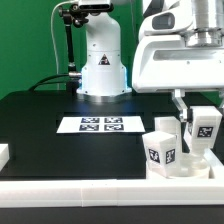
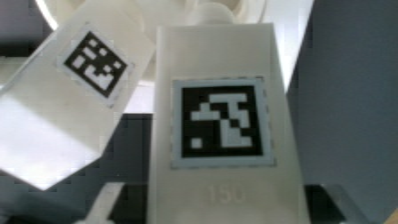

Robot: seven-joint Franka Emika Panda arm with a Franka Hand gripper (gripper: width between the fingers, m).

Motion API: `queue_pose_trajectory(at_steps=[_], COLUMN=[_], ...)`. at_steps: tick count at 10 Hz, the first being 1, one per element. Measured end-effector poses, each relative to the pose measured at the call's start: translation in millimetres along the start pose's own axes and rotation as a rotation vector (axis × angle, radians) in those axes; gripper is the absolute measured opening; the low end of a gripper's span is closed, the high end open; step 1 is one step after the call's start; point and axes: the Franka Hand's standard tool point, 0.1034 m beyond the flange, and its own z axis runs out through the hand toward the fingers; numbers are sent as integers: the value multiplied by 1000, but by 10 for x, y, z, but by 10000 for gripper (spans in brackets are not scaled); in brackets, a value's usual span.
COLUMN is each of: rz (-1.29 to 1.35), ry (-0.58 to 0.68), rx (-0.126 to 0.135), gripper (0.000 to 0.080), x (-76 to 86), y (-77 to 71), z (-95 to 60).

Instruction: Assemble stool

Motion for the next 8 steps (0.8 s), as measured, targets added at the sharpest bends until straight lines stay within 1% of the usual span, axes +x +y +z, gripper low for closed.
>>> queue_pose_trajectory(at_steps=[2,4,8], rz=[-8,-13,-15], ry=[-6,-9,-6], rx=[-2,-6,-5], gripper=[340,340,340], x=[-33,-46,-45], y=[-33,-15,-22], z=[64,107,109])
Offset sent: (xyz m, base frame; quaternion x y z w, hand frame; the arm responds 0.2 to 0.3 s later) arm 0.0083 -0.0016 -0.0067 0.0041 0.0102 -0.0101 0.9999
